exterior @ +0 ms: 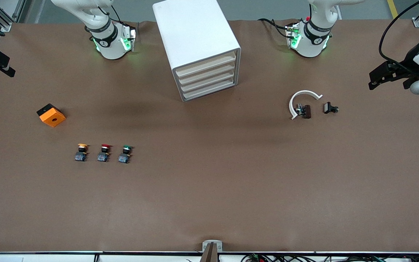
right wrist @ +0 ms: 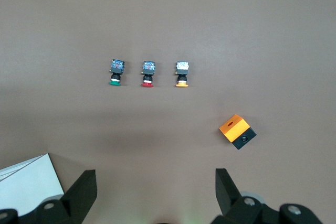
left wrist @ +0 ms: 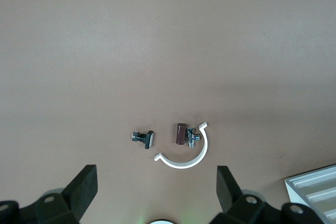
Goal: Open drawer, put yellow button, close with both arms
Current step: 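Reach the left gripper toward the white cabinet's drawer handle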
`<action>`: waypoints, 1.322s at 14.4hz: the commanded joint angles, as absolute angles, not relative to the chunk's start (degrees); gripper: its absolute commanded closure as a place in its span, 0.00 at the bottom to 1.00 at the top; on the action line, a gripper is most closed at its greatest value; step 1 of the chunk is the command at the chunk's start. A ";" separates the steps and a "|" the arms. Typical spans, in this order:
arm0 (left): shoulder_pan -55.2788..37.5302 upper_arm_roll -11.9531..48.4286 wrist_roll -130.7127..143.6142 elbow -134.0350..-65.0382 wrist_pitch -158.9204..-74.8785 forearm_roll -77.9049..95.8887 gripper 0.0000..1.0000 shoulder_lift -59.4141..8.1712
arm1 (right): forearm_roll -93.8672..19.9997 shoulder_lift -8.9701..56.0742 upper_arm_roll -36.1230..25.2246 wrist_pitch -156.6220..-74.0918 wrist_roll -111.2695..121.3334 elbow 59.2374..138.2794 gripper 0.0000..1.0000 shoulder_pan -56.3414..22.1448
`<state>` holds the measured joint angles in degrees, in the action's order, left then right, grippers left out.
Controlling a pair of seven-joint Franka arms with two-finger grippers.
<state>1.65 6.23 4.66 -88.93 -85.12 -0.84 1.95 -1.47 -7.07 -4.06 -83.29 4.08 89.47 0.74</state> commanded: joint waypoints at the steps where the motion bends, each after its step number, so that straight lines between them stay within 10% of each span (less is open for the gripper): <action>1: 2.11 6.33 4.83 -87.80 -84.90 -1.14 0.00 1.49 | -1.76 -7.65 -3.78 -83.23 4.57 89.47 0.00 1.23; 11: 2.55 6.33 7.63 -87.88 -84.38 -1.14 0.00 -5.53 | -1.76 -7.65 -3.87 -83.14 4.57 89.65 0.00 1.32; 19: -6.48 10.37 67.94 -90.53 -82.27 -0.09 0.00 -17.91 | -1.58 -7.38 -3.87 -83.23 4.57 89.21 0.00 1.32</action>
